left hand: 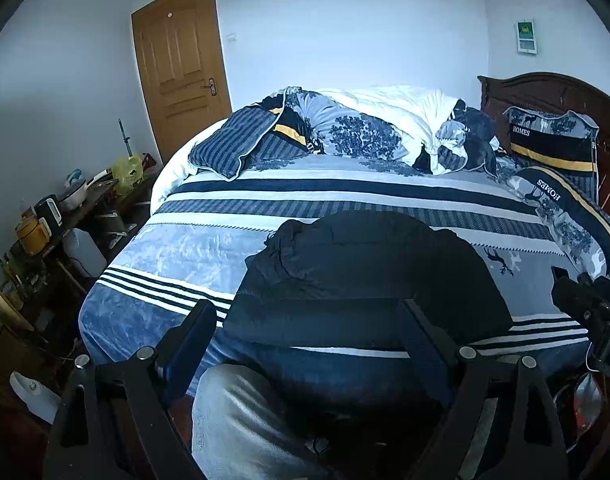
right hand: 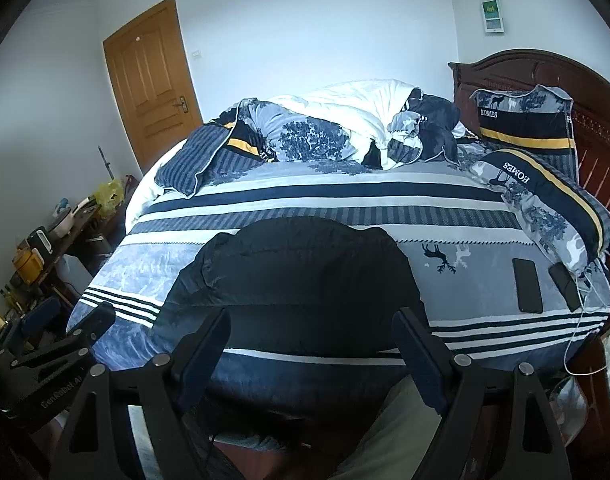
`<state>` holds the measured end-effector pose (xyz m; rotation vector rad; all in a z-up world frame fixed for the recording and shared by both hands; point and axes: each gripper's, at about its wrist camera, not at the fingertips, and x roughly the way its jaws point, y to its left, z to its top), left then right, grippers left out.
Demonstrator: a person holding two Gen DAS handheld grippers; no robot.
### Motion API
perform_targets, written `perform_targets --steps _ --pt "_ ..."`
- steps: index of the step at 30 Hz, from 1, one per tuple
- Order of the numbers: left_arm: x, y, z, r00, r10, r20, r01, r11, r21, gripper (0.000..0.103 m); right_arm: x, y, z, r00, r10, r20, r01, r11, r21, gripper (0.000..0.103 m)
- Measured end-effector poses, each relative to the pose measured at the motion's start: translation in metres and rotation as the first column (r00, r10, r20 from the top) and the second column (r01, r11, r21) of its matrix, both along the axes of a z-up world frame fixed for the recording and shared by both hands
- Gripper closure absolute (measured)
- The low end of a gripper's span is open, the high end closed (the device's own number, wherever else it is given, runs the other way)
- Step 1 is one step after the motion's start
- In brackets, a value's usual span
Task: Fold large clothes
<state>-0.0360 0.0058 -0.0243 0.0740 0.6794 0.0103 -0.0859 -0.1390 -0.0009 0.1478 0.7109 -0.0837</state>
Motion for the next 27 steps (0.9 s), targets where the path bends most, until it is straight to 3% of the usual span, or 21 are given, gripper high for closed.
perform_targets --steps 27 --pt "0.028 -0.005 -0.018 0.999 -0.034 -0.041 0.034 0.999 -0.005 0.012 0.030 -0.006 -0.023 0.998 0.004 -0.063 -0.004 1.000 0.001 0.018"
